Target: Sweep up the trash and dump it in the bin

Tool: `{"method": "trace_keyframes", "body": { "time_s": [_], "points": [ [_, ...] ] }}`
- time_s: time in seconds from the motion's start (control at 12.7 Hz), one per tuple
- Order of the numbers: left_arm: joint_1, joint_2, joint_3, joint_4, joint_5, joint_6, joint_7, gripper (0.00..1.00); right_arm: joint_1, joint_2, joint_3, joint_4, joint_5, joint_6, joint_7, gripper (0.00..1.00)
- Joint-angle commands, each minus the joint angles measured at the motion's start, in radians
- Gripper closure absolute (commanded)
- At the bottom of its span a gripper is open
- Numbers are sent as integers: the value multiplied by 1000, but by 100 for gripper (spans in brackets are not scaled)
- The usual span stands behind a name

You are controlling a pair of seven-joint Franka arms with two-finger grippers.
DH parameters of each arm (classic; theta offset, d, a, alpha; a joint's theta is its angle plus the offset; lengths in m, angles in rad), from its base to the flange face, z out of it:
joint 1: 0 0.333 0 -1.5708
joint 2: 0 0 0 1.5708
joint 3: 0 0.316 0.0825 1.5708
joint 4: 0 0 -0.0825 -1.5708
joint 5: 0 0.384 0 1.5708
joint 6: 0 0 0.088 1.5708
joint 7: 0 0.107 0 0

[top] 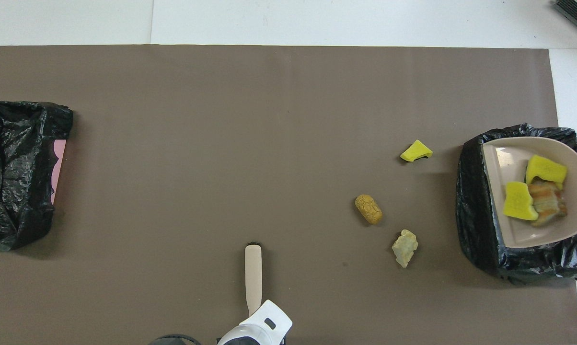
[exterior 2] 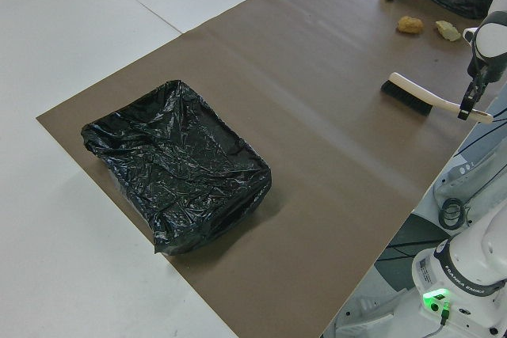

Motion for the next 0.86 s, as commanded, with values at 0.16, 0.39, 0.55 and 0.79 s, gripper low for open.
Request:
{"method": "trace_keyframes", "body": {
  "time_s": [0.16,0.39,0.55,0.79],
  "points": [
    [71,113,51,129,113,7,101,0,7,-102,16,-123,-275,42,-9,100],
    [55,236,208,307,312,-44,104,0,57,-192,21,-283,-432,142,146,100],
    [49,296,326,455,431,-106,142,0,111,-251,21,-369,-519,138,283,100],
    [32,301,513,612,436,-190,344,0,104,-276,19,-392,-604,136,337,100]
  ]
}}
